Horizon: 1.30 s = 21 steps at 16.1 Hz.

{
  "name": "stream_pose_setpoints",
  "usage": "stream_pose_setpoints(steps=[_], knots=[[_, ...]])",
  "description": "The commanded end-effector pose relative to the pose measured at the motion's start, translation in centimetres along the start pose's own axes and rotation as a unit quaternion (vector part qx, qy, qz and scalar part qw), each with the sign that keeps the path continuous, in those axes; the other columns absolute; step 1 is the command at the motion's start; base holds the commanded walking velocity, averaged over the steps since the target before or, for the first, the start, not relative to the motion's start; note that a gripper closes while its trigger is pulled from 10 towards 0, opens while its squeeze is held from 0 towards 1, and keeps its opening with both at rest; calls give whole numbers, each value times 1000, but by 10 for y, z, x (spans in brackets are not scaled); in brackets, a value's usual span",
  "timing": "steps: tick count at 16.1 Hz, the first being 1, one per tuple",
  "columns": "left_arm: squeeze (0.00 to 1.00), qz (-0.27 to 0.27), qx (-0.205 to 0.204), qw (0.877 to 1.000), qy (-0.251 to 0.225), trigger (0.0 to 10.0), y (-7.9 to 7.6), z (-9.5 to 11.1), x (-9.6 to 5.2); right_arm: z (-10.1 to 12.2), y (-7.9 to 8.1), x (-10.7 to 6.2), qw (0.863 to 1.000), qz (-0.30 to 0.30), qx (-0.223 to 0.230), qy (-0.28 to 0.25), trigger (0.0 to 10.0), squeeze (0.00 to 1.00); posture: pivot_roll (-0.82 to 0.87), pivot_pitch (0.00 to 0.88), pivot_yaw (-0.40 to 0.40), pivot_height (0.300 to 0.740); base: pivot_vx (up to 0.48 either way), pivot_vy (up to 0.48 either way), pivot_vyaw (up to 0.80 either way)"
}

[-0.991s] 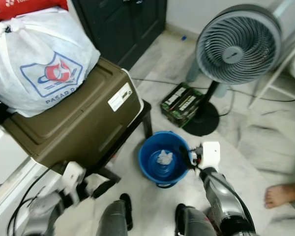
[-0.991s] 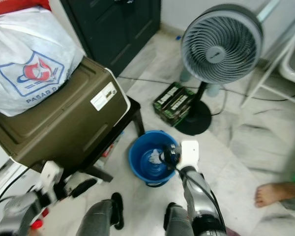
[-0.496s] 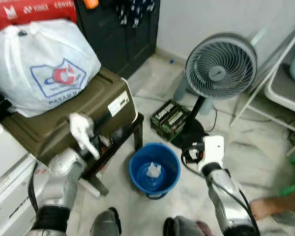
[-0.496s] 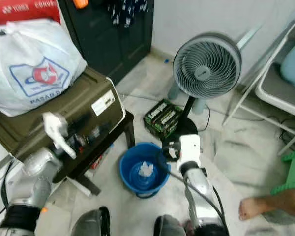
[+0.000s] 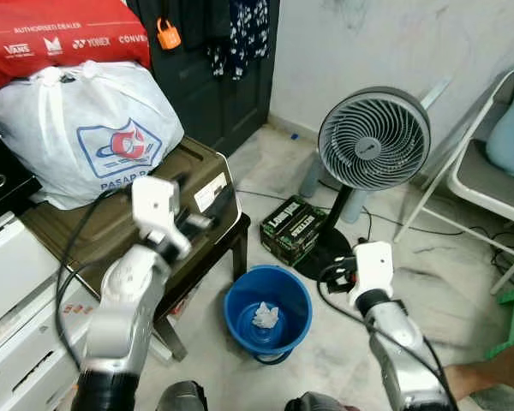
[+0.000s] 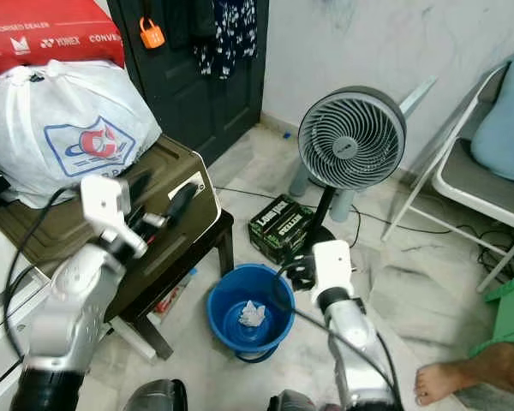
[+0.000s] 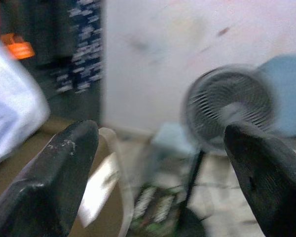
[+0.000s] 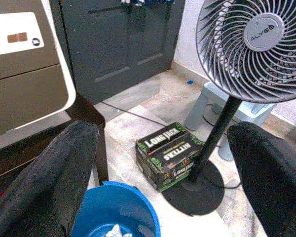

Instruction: Clean up the room

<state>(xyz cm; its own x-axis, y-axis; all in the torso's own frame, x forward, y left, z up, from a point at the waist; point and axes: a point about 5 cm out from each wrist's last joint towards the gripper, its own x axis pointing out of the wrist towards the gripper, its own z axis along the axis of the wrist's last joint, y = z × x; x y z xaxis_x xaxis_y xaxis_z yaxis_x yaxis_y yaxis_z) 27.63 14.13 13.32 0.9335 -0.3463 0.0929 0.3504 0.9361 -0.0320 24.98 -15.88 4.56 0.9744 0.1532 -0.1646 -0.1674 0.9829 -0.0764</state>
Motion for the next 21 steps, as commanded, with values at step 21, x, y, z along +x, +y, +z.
stream_pose_setpoints(steps=[21], knots=[[0,166,115,974,100,10000,34,-69,-55,38,-17,6,995,-39,-51,-79,10000,0,-16,0,-38,740,0,0,521]])
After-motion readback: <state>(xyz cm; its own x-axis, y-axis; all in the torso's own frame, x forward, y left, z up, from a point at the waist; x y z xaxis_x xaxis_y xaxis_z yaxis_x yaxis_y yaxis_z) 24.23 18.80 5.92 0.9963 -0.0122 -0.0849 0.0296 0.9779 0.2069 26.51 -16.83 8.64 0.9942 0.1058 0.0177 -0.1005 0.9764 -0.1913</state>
